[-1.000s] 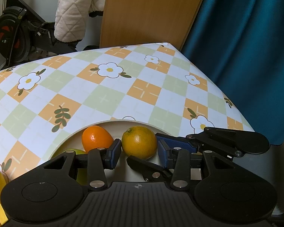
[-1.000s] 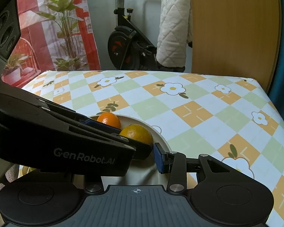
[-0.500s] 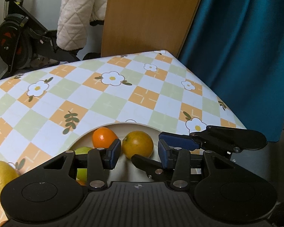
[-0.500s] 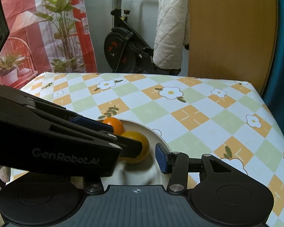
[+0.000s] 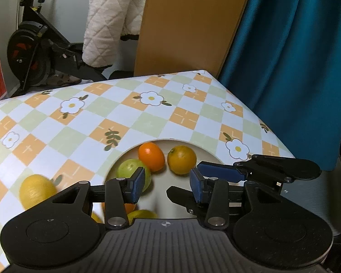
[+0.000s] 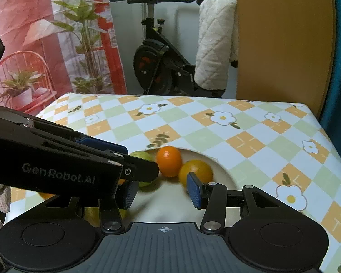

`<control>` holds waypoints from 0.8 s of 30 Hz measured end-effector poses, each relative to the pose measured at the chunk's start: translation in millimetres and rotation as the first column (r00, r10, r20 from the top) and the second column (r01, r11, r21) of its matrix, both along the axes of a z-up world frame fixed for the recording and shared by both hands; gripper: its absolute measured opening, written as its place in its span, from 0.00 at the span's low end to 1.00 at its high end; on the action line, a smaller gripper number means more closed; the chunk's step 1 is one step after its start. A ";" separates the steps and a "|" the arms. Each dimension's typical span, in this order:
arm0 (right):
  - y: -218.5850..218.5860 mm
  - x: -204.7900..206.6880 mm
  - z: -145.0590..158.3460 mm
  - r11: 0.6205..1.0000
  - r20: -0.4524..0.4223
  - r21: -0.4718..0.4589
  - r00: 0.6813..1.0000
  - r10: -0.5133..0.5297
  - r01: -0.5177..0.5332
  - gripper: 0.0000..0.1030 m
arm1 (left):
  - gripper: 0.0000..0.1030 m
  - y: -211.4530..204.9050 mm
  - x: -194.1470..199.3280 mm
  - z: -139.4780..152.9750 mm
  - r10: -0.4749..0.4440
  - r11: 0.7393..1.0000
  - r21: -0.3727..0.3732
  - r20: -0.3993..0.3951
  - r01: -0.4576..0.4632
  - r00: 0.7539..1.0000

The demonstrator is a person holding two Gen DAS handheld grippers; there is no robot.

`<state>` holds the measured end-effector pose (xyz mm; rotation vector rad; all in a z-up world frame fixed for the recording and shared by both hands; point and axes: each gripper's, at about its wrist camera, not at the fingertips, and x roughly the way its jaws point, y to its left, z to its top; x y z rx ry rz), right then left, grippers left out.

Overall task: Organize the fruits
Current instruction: 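Open the left gripper to release the citrus on the plate and withdraw, then move the left gripper back toward the remaining fruit pile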

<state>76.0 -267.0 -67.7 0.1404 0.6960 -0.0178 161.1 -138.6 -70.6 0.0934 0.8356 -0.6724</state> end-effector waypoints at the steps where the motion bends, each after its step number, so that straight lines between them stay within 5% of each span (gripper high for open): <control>1: 4.0 -1.6 1.3 1.000 0.002 0.004 1.000 0.004 -0.004 0.42 | 0.44 3.2 -2.0 1.7 0.002 1.000 -0.001 0.004 -0.002 1.000; 24: 60.9 -16.5 17.1 0.997 0.030 0.019 0.997 0.073 -0.074 0.42 | 0.44 98.5 -22.6 15.7 0.155 0.987 -0.053 0.029 -0.154 0.987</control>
